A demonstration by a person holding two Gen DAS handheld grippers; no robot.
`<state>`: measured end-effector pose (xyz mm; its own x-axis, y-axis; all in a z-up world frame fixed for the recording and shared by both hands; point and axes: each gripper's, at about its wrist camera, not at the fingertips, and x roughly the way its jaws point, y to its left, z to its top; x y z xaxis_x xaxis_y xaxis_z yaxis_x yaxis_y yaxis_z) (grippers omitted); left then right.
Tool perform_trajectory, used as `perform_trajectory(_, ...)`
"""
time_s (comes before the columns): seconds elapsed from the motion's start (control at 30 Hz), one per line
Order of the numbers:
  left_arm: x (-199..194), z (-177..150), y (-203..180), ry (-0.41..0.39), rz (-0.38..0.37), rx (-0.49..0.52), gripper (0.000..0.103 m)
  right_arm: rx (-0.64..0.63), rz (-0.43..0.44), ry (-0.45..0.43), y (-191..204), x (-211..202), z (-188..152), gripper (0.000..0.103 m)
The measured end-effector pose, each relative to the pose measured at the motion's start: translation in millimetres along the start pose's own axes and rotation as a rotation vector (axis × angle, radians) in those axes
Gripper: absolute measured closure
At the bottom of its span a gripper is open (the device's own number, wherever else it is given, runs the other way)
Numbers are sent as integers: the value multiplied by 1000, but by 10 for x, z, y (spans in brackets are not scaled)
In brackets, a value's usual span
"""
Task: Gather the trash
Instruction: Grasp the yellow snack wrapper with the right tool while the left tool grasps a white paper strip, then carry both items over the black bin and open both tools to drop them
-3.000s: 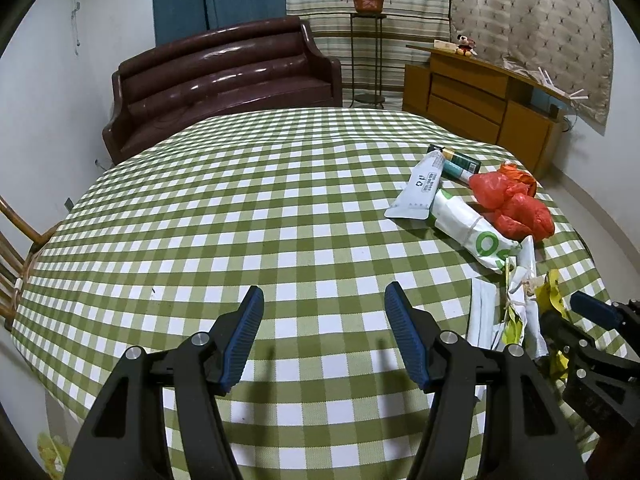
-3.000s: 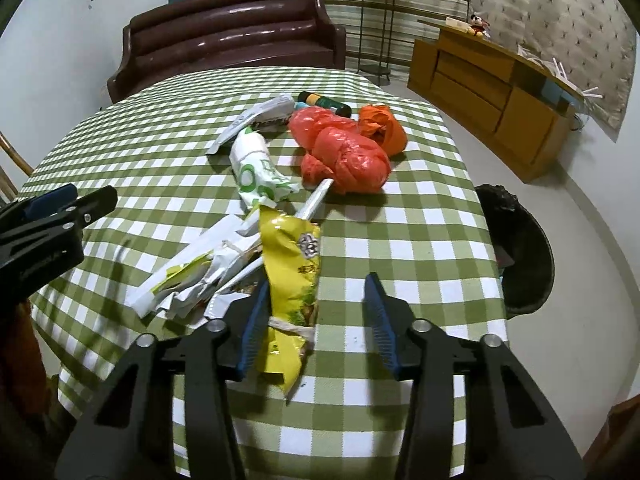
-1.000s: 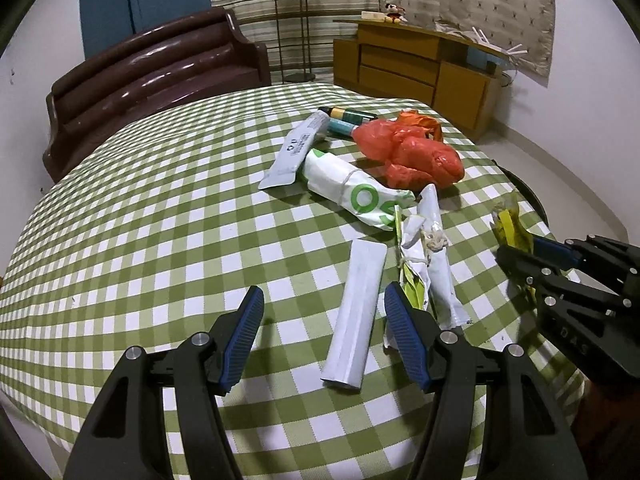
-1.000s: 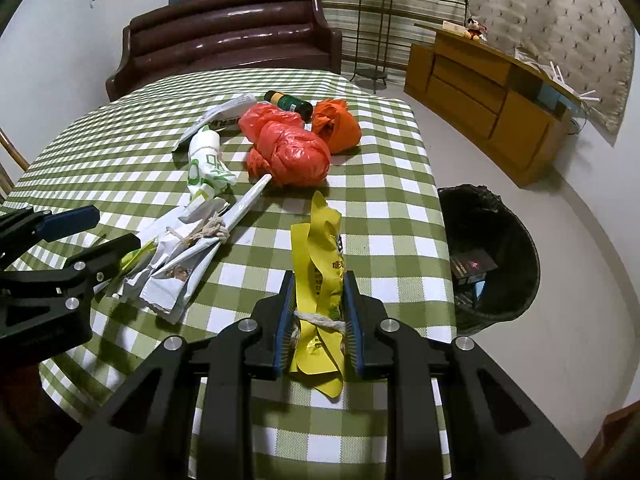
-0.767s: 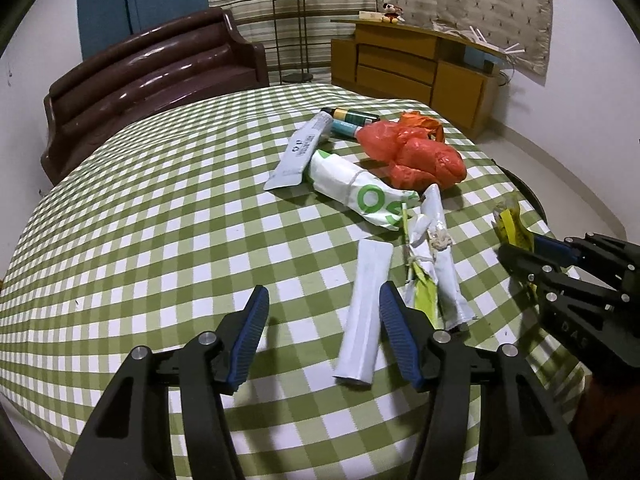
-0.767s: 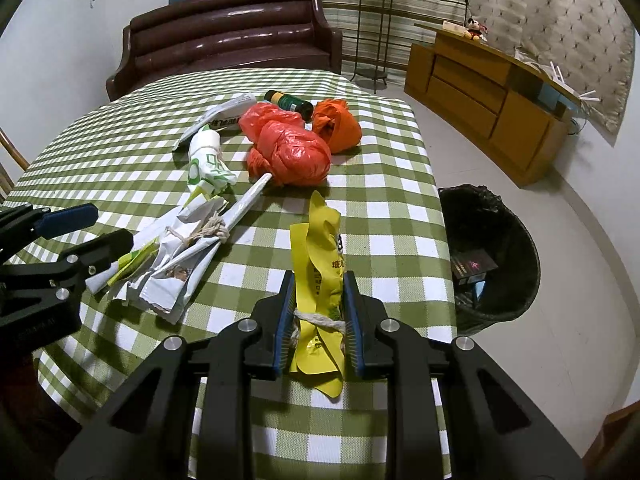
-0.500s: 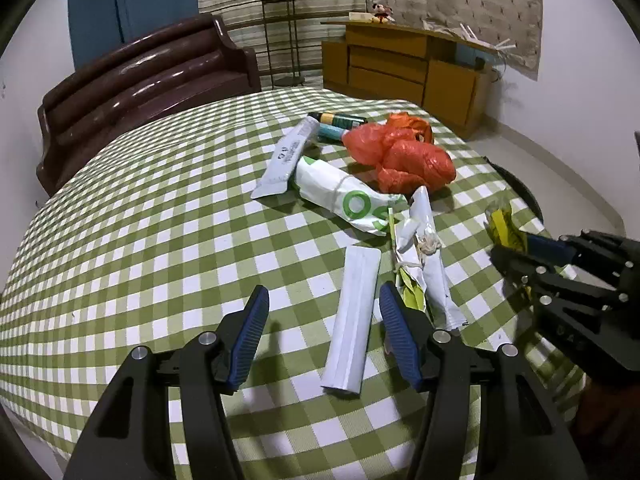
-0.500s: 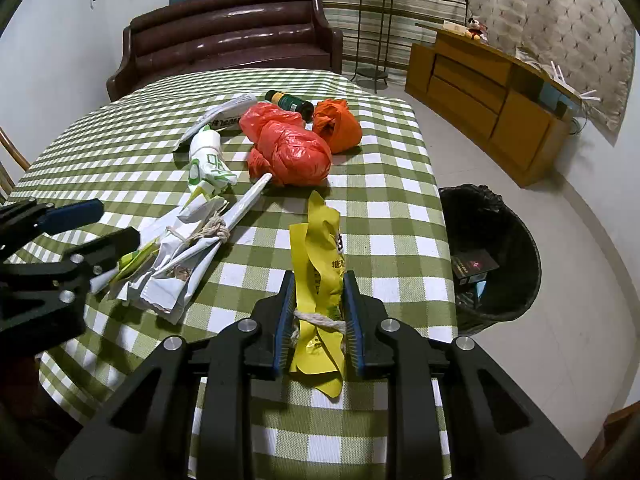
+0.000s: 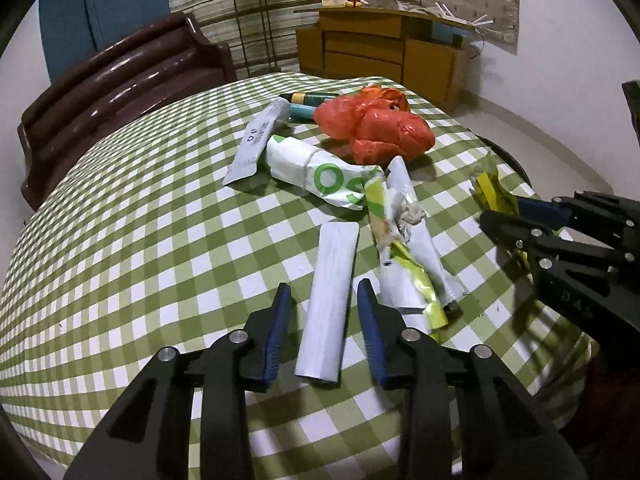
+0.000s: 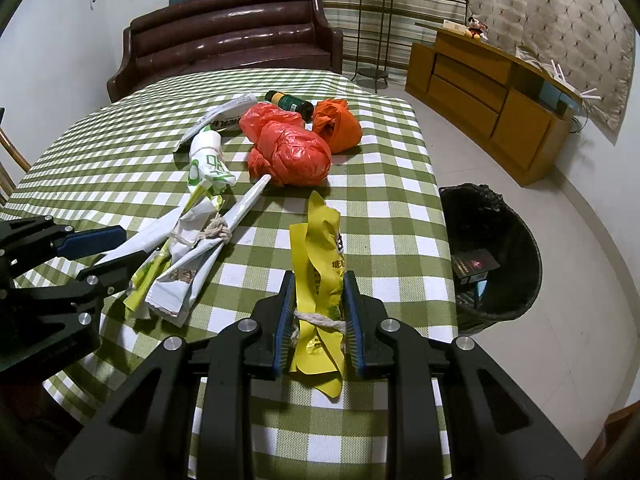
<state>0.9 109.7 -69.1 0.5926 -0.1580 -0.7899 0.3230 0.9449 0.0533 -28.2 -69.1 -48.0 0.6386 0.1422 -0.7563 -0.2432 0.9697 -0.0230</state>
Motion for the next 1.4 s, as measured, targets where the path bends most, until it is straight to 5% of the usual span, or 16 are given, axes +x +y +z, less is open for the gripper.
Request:
perform_trajectory(0.1, 7, 4, 7, -4, 8, -4, 83, 1, 2, 0, -2, -2, -2, 80)
perform_trajectory(0.77, -348, 56, 252, -141, 82, -145, 86, 18, -22, -62, -142, -138, 116, 80)
perform_trajectory(1.03, -415, 409, 200, -210, 66, -167, 86, 75, -101, -123, -545, -269, 287, 80)
perform_trajectory(1.4, -235, 956, -381, -264, -6, -108, 86, 172, -206, -191, -1251, -353, 490, 80)
